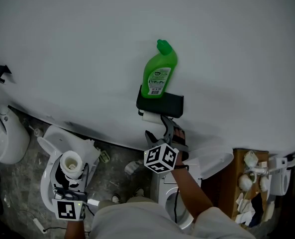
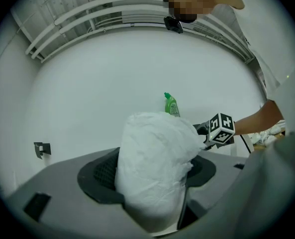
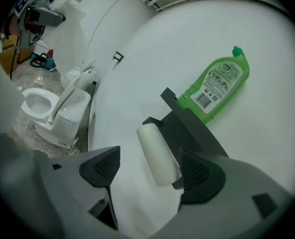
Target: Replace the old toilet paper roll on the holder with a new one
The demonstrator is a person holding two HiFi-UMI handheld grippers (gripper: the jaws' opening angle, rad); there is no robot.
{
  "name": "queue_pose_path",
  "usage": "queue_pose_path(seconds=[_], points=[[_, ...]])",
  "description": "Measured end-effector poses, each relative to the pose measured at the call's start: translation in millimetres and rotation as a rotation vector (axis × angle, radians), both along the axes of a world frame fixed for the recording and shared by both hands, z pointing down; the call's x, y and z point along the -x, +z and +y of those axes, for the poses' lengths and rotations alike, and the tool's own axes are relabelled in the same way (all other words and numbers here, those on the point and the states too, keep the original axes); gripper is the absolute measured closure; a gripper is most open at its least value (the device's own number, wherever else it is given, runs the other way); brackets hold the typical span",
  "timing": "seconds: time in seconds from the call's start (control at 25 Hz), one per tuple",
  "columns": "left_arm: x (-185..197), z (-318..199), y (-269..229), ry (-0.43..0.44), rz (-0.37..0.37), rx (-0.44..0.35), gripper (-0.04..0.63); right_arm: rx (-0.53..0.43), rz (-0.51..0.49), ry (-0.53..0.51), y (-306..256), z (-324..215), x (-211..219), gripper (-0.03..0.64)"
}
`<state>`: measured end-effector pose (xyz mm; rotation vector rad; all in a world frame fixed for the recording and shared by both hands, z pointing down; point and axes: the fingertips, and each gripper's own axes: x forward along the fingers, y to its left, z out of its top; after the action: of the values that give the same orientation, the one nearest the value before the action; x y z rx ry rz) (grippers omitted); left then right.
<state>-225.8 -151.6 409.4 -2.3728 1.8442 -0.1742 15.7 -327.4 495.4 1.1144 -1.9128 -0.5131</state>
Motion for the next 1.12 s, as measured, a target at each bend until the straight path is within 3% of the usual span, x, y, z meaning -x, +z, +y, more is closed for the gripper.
queue_pose_path(seconds=[0.8, 0.84, 0.96, 1.12], points=[[16, 10, 7, -0.045, 0.048, -0.012, 0.276, -0.001, 0.163, -0.028, 17, -22, 9, 0.264], [18, 11, 8, -0.050, 0.047, -0.008, 0.276, -0.009, 0.173, -0.024, 17, -24, 8, 0.273], [21, 13, 9, -0.056, 0.041, -0.005, 0.276, -0.041, 0.196, -0.009, 12, -27, 5, 0.410], [22, 15, 8, -0.054, 0.039, -0.007, 0.276, -0.055, 0.197, -0.007, 10, -27, 5, 0.419]])
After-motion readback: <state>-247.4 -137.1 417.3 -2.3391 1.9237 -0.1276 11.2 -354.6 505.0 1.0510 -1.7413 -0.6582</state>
